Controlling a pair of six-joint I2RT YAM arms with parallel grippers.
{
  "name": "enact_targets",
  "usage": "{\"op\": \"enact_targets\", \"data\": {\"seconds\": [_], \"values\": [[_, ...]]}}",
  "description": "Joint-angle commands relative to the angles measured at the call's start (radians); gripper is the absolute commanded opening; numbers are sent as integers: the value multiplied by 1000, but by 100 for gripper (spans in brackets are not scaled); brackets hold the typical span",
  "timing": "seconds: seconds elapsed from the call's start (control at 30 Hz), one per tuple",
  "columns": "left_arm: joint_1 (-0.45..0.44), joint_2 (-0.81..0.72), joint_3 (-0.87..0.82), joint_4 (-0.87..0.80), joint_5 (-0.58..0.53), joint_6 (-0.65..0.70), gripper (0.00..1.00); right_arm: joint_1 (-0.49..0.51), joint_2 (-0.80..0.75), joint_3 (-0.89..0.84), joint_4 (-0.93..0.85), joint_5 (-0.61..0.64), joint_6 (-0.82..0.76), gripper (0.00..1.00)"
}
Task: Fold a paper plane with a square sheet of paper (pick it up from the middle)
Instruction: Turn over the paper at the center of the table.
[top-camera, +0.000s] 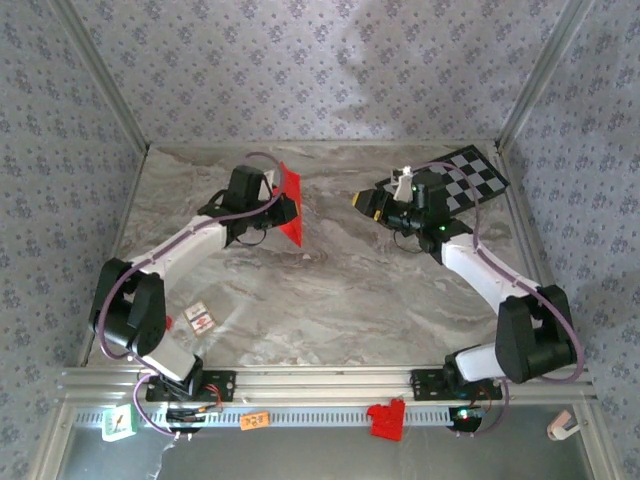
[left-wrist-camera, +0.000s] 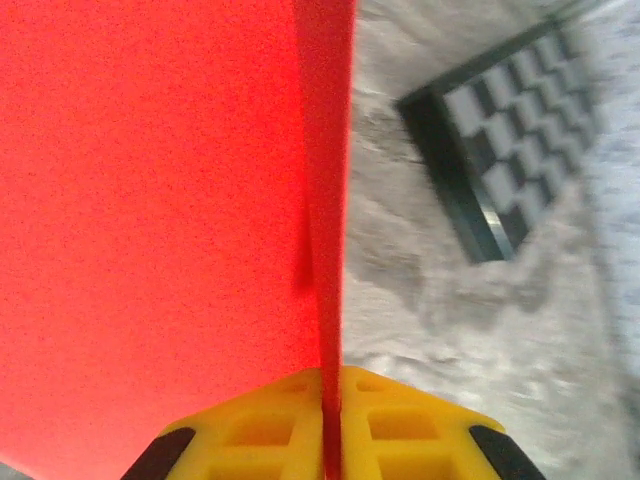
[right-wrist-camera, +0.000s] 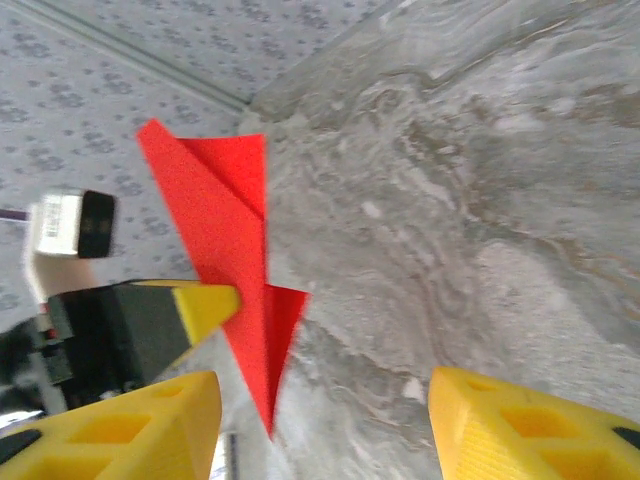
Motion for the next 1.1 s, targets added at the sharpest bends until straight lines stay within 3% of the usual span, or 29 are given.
{"op": "enact_targets", "data": {"seconds": [0.0,0.2,0.43,0.7,1.07], "values": [[-54,48,120,-333,-365,145,11,-9,-38,-14,-113,104,-83,60],[-140,213,293,-593,-766,176,11,-13,-38,-20,-135,130,-82,60],[-187,392,387,-707,-963,145,9,-17,-33,-21,-151,142,-76,60],[-237,582,464,-776,-1025,102,10,-24,-34,-26,-163,133,-70,60],[-278,690,499,-798,-975,29,20,-24,-11,-29,-149,116,-58,60]]}}
